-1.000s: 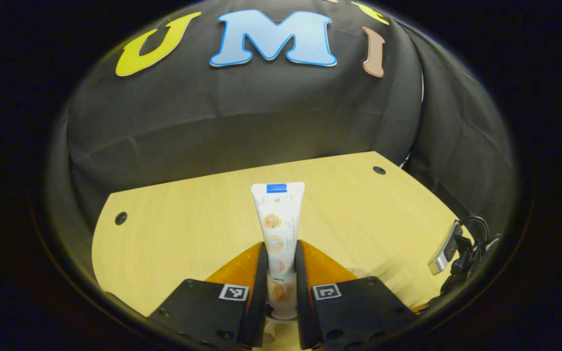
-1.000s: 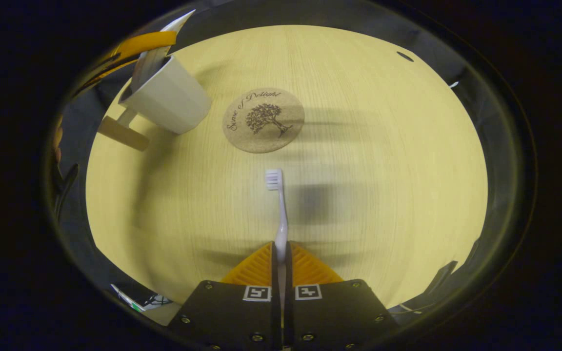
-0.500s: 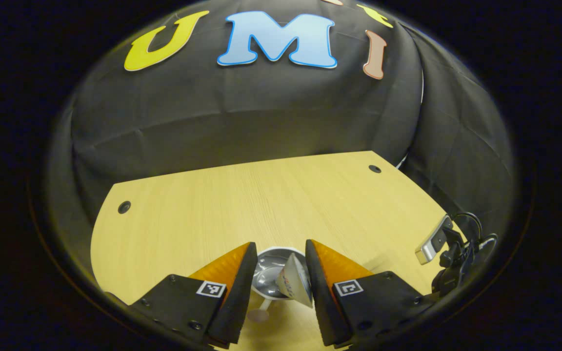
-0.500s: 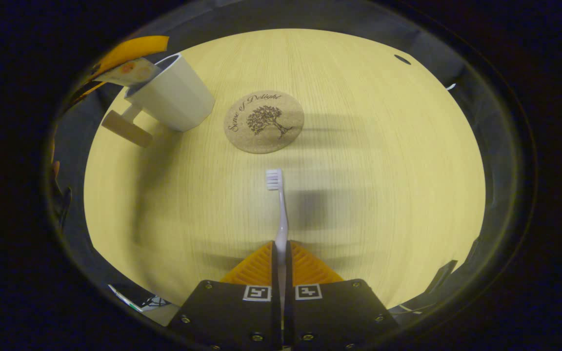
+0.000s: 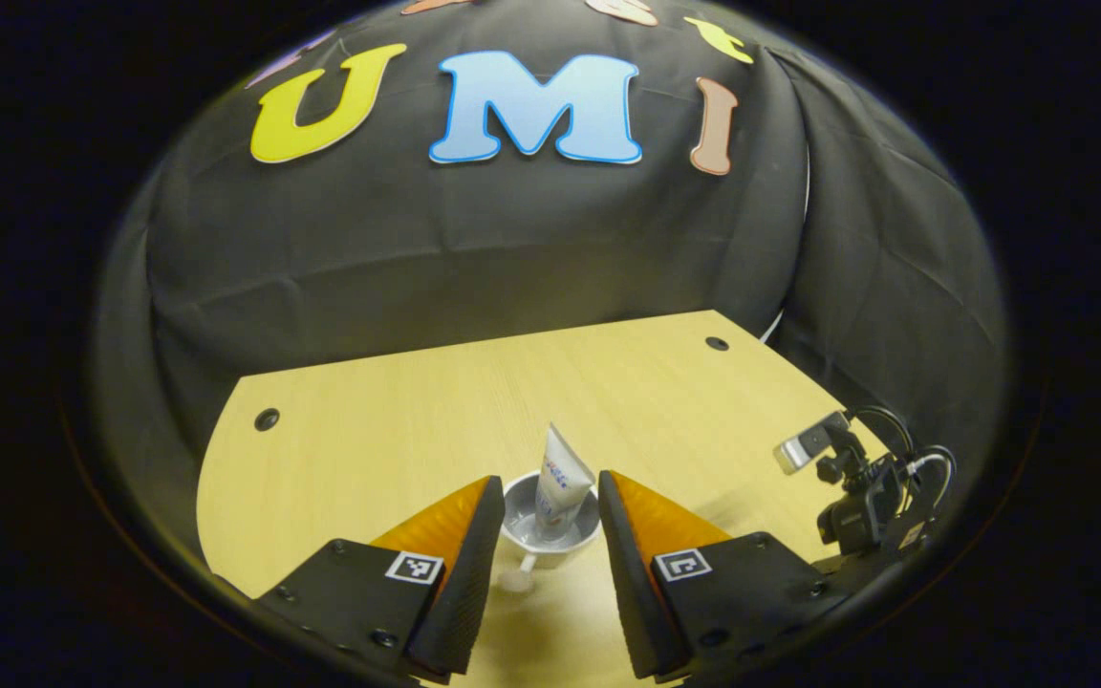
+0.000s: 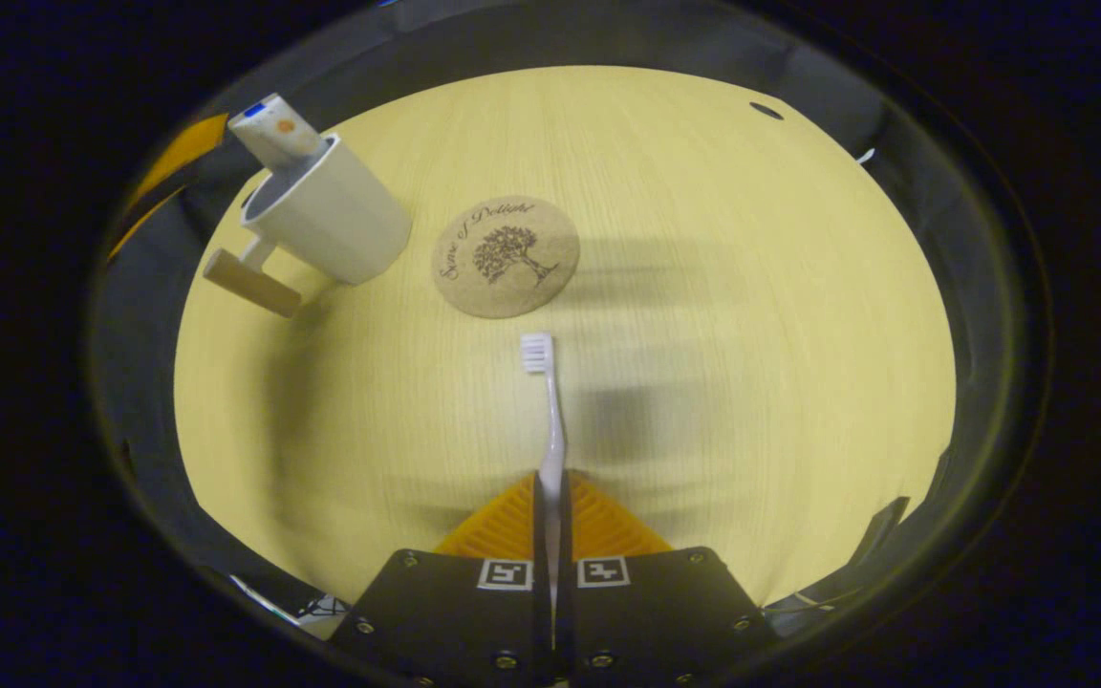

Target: Put the toothbrush and toothpaste on the desktop into the cup, then pick up the cup and place it on the coaster on the desktop.

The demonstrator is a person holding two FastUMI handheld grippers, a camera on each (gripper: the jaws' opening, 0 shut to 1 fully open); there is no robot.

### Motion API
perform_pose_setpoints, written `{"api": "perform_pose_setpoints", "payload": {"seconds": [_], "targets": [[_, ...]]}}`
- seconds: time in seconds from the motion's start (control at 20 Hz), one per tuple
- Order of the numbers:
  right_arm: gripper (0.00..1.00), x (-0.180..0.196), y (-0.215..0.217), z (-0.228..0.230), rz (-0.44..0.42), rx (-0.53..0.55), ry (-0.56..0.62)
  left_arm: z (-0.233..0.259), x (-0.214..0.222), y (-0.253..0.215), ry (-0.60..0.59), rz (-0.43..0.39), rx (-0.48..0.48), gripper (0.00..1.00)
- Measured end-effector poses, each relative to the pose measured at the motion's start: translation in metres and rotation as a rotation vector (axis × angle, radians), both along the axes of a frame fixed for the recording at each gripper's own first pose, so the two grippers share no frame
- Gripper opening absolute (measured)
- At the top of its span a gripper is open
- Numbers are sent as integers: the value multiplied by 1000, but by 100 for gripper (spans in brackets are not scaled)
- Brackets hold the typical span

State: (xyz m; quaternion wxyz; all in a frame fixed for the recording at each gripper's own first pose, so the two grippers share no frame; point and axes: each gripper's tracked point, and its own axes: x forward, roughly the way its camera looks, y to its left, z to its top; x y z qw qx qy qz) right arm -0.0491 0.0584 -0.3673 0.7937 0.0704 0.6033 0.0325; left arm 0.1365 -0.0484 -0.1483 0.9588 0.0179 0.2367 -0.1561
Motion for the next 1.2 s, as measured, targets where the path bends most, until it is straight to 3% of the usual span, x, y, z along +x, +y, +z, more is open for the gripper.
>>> {"api": "perform_pose_setpoints", "payload": {"seconds": [0.3,0.6,0.85,1.2], "targets": [[3,50,8,53,-77,76,-139,6,-32,33,7,73,-18,66],[2,104,20,104,-100,123,-254,11,-56,88,10,181,-22,67],[2,143,45,120,-121,168,-311,11,-80,138,13,272,-13,67],[2,185,74,151,-233,285,-364,4,-108,188,37,383,-18,67]]}}
